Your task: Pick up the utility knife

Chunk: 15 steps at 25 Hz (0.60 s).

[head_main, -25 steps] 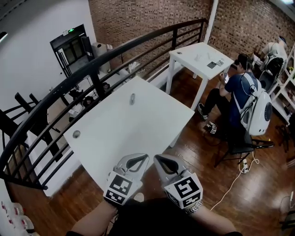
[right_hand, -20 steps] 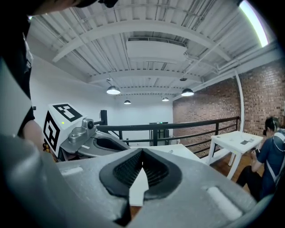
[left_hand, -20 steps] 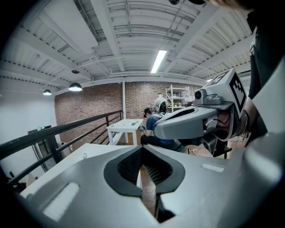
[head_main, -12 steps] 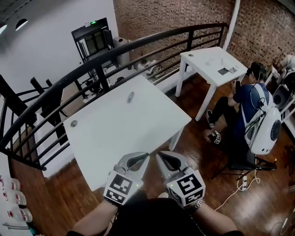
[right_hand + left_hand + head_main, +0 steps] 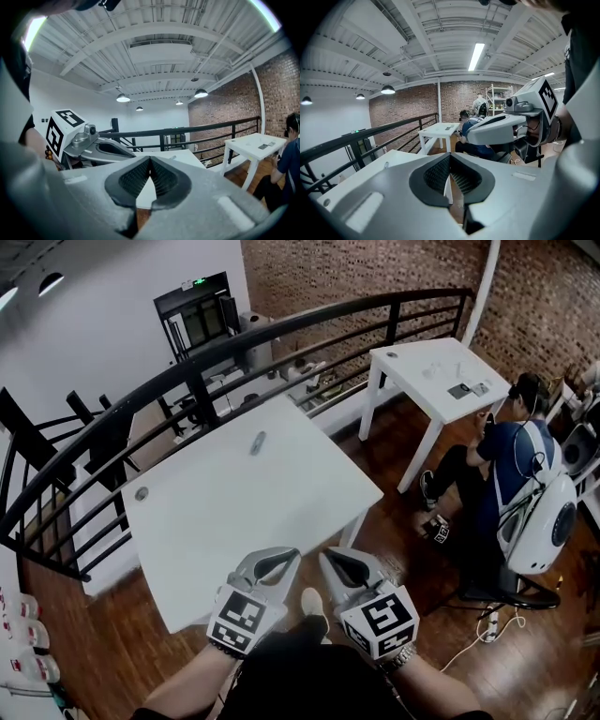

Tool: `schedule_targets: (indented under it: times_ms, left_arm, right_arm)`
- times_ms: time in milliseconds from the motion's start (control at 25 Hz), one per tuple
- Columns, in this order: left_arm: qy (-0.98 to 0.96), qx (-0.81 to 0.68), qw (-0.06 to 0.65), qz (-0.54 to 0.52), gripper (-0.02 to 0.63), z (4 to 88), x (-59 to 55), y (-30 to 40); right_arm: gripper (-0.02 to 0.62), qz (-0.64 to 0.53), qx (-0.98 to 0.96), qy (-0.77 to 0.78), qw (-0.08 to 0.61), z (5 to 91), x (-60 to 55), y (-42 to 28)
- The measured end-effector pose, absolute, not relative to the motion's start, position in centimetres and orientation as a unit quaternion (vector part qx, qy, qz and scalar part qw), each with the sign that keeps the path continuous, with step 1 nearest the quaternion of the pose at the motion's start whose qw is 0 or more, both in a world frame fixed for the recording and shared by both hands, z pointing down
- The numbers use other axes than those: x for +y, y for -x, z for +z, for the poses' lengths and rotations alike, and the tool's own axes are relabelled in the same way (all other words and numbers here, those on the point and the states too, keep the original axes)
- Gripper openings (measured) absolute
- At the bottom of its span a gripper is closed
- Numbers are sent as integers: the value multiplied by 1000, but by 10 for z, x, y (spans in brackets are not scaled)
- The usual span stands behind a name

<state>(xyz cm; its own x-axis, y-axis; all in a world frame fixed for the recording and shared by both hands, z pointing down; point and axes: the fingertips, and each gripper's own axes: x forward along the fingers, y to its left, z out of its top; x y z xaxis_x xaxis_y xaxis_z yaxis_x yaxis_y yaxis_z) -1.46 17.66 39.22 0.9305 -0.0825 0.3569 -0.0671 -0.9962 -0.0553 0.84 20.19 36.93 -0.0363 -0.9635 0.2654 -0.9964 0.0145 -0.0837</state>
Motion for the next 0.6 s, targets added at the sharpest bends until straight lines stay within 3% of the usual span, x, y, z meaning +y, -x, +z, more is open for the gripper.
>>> schedule_targets:
  times_ms: [600]
  left_arm:
    - [982,91,-42,-159,17,407,66,-86]
  right_arm:
    - [-8,130,-746,-639,135,376,88,-104]
